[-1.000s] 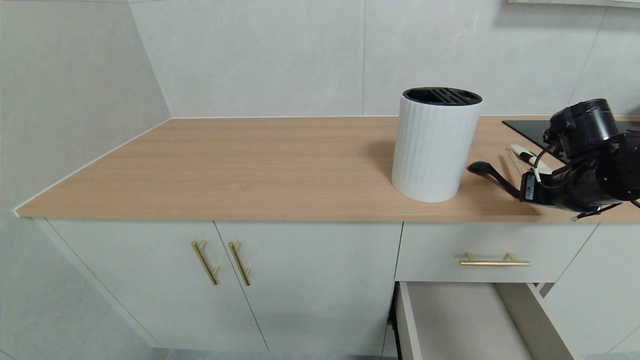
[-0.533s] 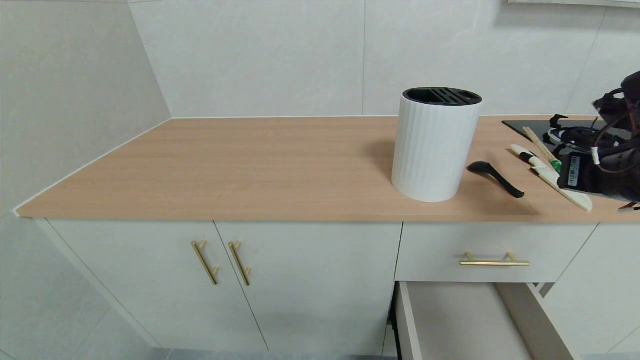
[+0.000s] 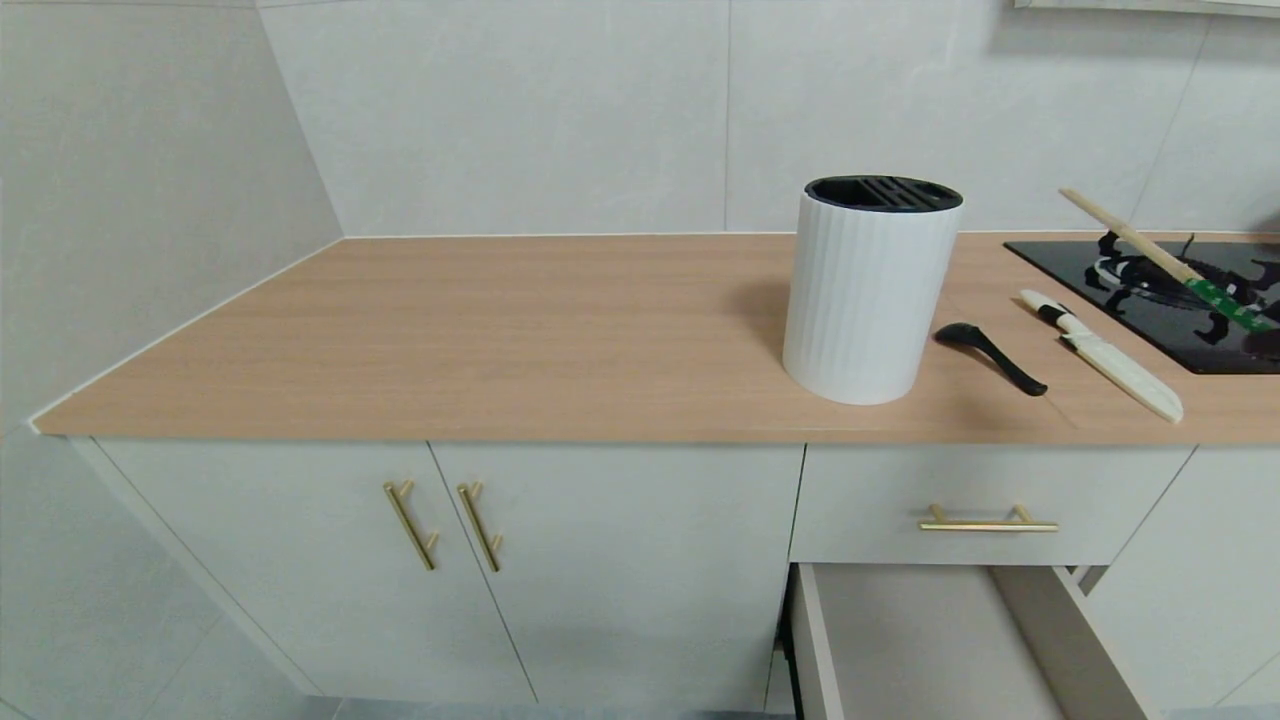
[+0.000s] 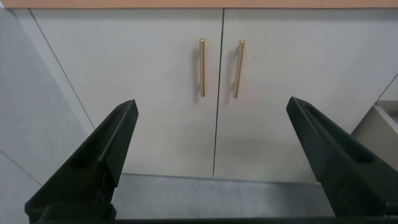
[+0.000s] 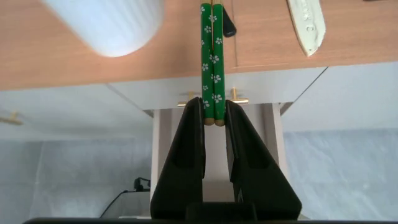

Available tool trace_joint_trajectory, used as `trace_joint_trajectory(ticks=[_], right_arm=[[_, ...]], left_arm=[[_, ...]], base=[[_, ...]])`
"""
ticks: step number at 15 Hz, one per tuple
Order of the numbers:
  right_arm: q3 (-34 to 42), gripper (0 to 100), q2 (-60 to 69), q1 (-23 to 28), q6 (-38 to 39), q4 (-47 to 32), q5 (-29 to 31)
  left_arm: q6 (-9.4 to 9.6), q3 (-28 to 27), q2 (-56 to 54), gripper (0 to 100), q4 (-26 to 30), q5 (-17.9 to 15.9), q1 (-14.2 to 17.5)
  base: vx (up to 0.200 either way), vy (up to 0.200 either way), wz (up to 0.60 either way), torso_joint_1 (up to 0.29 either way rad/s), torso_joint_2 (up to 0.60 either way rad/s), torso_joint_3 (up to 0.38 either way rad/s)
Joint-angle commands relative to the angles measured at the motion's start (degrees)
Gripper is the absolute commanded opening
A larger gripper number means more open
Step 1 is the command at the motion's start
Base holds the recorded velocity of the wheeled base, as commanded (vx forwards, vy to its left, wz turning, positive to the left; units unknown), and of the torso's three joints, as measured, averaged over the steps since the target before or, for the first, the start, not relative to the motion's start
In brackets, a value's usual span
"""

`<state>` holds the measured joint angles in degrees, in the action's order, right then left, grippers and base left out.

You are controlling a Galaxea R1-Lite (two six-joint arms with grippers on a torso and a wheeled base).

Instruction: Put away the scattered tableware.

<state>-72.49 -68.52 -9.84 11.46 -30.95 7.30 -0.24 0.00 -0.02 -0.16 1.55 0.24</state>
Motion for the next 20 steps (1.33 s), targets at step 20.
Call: trace_joint_trajectory(ticks=[20], right_arm=[[-4.1, 0, -7.9, -8.1, -10.3, -40.9, -17.3]], left_arm=[[-0.02, 0.0, 0.0, 100, 0.0, 0.0, 0.0]], base=[[0.0, 0.0, 0.0, 0.0, 0.0, 0.0]])
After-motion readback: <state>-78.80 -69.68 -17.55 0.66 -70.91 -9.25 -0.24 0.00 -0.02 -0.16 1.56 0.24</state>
